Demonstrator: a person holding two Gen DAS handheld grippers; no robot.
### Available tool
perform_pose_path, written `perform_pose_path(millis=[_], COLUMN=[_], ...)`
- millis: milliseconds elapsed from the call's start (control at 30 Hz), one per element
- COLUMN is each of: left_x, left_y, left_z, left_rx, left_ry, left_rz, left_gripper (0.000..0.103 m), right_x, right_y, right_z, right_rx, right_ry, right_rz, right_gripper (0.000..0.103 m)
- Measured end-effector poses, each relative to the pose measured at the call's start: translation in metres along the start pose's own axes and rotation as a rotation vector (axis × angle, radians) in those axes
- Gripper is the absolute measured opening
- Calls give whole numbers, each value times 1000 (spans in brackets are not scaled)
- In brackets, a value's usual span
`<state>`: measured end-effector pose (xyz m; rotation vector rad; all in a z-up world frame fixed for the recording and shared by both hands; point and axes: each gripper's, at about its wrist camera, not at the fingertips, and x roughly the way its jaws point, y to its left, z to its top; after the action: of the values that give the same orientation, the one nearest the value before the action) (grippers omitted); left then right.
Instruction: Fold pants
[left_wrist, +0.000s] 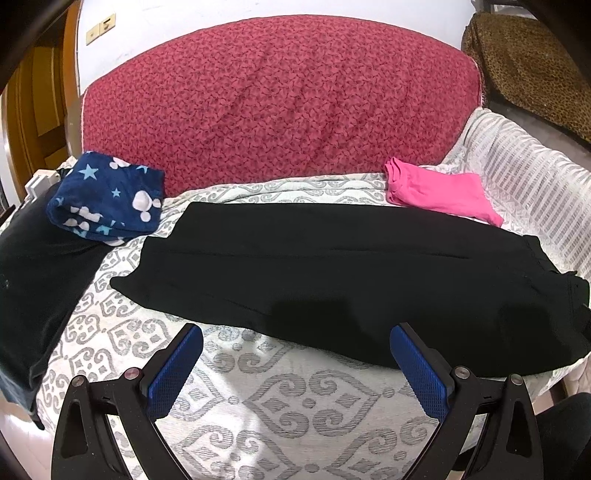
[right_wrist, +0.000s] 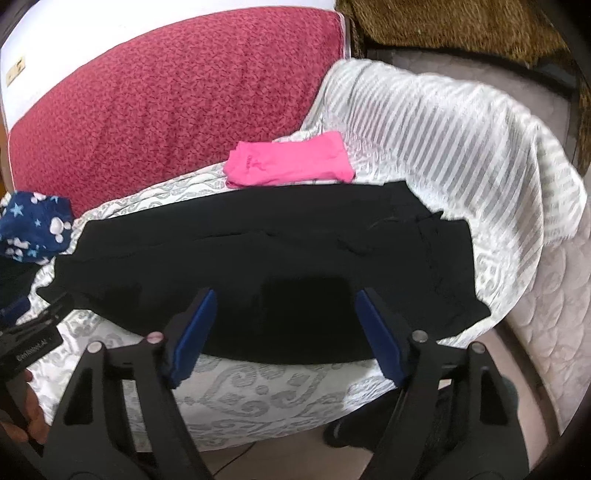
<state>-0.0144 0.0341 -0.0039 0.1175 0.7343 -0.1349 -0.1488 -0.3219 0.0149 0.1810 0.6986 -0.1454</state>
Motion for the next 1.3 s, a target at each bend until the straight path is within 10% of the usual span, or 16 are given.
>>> perform_pose_path(millis=[1300], left_x=[3], left_y=[13], left_z=[-7], left_rx=[-8], left_ry=[-10], left_rz=[-9], left_gripper=[103], right_x=[3], right_y=[20], right_z=[-6], right_rx=[-36], right_ry=[48], right_rz=[59], right_gripper=[79])
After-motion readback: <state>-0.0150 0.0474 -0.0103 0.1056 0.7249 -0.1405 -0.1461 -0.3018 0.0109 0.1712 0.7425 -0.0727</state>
